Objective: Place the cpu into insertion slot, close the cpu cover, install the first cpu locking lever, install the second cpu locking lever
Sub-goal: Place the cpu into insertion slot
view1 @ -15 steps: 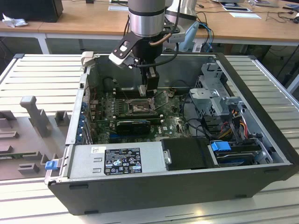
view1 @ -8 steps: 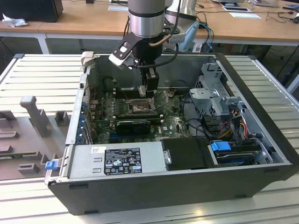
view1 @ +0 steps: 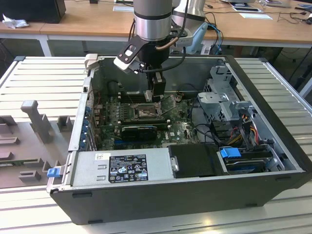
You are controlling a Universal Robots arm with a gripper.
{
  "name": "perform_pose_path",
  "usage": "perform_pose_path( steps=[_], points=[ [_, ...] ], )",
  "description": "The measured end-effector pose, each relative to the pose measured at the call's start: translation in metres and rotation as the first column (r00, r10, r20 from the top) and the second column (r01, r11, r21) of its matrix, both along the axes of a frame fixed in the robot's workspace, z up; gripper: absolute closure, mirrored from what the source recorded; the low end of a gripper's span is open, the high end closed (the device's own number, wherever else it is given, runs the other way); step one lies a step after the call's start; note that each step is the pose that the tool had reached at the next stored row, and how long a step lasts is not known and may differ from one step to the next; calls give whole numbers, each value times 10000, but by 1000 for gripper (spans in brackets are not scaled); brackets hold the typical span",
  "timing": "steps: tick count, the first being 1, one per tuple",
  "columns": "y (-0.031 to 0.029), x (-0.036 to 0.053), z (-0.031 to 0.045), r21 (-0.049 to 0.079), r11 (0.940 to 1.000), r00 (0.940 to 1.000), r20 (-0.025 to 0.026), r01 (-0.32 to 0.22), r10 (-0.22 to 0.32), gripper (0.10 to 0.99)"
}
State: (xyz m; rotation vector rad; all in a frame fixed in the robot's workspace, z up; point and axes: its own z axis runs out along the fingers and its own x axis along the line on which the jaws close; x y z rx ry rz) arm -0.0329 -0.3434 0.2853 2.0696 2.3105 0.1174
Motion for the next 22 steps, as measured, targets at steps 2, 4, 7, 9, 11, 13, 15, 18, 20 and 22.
perform_pose_path(
  steps=[2,4,7,9,11,13,15,18,20,22],
  points=[
    [0,0,-7,1,10000,10000,1,4,-4,557],
    [2,-1,-44,1,10000,10000,1,80,-80,557],
    [8,-1,-107,0,9990,9990,0,455,-455,557],
    [8,-1,-138,1,9960,9960,0,898,-898,557],
    [8,-1,-153,0,9917,9917,0,1282,-1282,557],
    [8,-1,-163,-32,9869,9869,4,1615,-1615,557],
    [9,0,-189,-113,9861,9861,19,1659,-1659,557],
    [26,-7,-250,-115,9862,9862,19,1654,-1654,557],
    [33,-27,-296,-113,9882,9883,24,1528,-1528,557],
    [42,-44,-348,-114,9903,9904,25,1385,-1385,557]
  ],
)
